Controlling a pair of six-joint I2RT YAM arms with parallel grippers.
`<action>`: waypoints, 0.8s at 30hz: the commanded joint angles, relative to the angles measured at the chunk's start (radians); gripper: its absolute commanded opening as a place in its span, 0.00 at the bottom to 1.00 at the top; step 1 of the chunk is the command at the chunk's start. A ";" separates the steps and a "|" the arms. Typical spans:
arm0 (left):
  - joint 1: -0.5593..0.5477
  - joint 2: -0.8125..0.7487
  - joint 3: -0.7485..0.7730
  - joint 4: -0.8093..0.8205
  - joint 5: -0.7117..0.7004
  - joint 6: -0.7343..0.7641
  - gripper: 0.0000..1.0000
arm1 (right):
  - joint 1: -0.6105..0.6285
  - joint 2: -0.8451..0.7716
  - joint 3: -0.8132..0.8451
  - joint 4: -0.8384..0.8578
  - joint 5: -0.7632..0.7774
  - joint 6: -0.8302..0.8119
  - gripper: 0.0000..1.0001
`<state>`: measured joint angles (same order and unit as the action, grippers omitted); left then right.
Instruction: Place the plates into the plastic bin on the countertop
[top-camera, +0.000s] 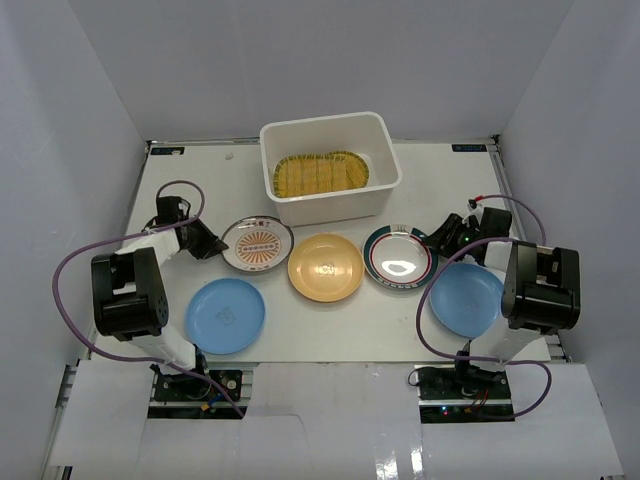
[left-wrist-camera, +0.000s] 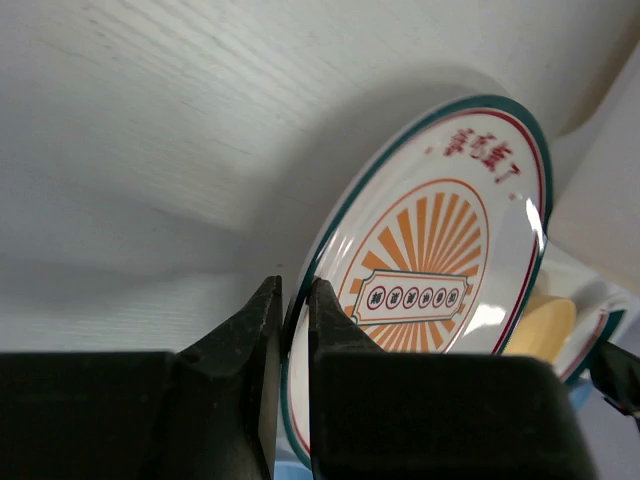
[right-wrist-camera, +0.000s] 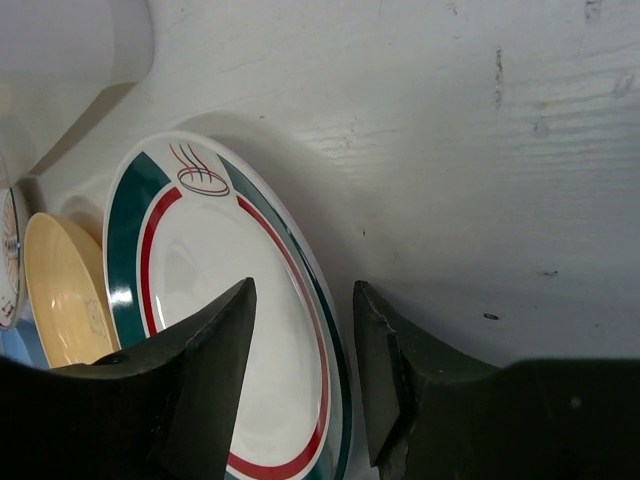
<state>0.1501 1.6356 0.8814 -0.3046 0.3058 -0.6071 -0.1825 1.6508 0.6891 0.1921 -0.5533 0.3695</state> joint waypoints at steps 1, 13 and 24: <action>0.002 0.001 0.004 0.036 0.026 -0.013 0.15 | 0.015 0.024 -0.022 0.062 -0.010 0.011 0.49; 0.009 -0.284 -0.021 -0.007 -0.040 -0.013 0.00 | 0.006 -0.089 -0.048 0.093 0.068 0.059 0.08; 0.009 -0.712 0.045 -0.032 -0.277 -0.080 0.00 | 0.003 -0.382 0.058 -0.060 0.271 0.063 0.08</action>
<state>0.1551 1.0306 0.8478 -0.3939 0.1005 -0.6304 -0.1757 1.3411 0.6655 0.1467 -0.3592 0.4278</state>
